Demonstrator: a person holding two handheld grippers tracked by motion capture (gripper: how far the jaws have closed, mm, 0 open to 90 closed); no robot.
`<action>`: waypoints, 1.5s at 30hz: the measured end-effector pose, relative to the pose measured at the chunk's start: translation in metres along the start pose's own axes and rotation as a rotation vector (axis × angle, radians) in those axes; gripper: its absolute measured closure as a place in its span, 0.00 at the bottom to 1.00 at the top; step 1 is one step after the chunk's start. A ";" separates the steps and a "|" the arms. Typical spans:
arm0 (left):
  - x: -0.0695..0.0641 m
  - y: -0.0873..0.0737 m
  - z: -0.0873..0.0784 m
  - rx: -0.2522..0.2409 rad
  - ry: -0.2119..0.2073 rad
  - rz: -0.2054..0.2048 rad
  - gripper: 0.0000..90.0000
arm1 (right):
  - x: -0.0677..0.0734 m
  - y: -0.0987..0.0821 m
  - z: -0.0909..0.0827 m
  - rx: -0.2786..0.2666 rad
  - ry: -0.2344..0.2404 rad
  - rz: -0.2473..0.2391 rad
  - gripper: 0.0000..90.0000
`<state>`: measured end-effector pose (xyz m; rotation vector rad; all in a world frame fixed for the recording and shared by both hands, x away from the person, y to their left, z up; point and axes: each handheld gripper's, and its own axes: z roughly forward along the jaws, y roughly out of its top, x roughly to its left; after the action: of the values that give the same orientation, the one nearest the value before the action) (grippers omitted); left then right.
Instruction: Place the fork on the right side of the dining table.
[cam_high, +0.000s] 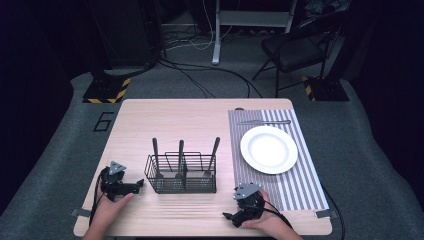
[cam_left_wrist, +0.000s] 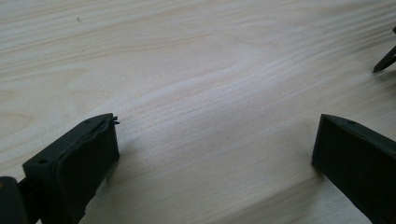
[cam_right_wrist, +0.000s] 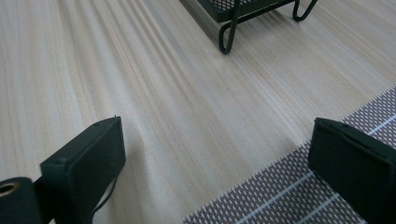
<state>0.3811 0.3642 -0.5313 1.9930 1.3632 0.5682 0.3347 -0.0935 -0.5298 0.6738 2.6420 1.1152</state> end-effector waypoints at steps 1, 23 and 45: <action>0.000 0.000 0.000 0.000 0.002 0.000 0.00 | 0.000 0.000 0.000 0.001 -0.001 0.002 0.03; 0.000 0.000 0.000 -0.001 0.002 0.000 0.00 | 0.000 -0.001 -0.002 -0.009 -0.014 0.015 0.09; 0.000 0.000 0.000 -0.001 0.002 -0.001 0.00 | 0.008 0.011 -0.014 -0.029 -0.017 0.054 0.35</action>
<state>0.3811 0.3641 -0.5313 1.9917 1.3647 0.5700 0.3267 -0.0916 -0.5119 0.7490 2.6027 1.1548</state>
